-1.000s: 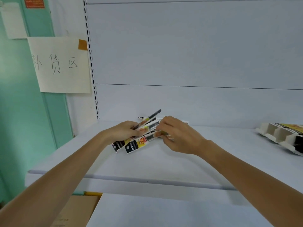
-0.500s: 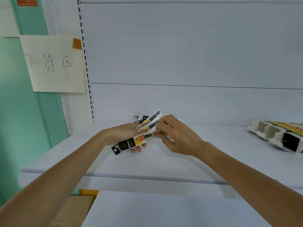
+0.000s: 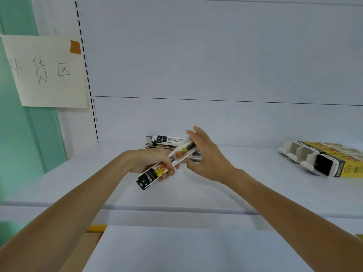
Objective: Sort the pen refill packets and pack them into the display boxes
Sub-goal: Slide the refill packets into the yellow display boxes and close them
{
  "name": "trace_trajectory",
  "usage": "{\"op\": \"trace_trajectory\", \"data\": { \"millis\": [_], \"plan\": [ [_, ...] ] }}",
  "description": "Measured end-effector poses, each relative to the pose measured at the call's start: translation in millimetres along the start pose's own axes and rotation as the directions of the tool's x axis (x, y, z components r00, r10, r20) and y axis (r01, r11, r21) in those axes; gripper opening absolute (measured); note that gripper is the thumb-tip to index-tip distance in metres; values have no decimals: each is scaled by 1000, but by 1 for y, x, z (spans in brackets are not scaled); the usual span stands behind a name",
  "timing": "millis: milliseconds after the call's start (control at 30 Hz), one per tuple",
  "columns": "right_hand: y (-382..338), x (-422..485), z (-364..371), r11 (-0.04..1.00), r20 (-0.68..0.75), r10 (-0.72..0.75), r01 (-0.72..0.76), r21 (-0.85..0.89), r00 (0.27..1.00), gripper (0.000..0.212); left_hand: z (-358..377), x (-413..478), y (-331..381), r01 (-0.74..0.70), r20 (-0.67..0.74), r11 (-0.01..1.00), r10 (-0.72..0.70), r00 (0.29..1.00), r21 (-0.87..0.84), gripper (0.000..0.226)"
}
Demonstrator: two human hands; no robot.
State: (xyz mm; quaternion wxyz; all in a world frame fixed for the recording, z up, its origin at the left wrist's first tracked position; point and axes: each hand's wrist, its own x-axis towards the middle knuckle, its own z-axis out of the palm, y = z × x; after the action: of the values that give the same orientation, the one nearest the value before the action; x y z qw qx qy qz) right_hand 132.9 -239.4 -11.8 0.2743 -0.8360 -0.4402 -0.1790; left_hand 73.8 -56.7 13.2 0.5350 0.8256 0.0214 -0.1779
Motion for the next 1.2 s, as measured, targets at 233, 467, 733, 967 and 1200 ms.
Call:
{"op": "trace_trajectory", "data": {
  "millis": [233,467,733,967,1200],
  "plan": [
    [15,-3,-12,865,-78,-181,121,-487,980,40,25,13,25,18,1,972,-19,1000,233,14],
    [43,-18,-44,921,-25,344,-342,-187,939,17,69,42,36,-7,-108,154,724,681,988,39],
    [109,-51,-91,871,-163,413,-337,357,896,15,133,106,64,-59,-150,255,724,673,965,30],
    [195,-91,-199,965,-288,237,-190,183,928,20,221,148,122,-68,-295,477,642,707,877,32],
    [349,-199,-289,841,-193,471,-504,-196,861,19,279,181,148,136,-424,494,535,730,859,37]
  ]
}}
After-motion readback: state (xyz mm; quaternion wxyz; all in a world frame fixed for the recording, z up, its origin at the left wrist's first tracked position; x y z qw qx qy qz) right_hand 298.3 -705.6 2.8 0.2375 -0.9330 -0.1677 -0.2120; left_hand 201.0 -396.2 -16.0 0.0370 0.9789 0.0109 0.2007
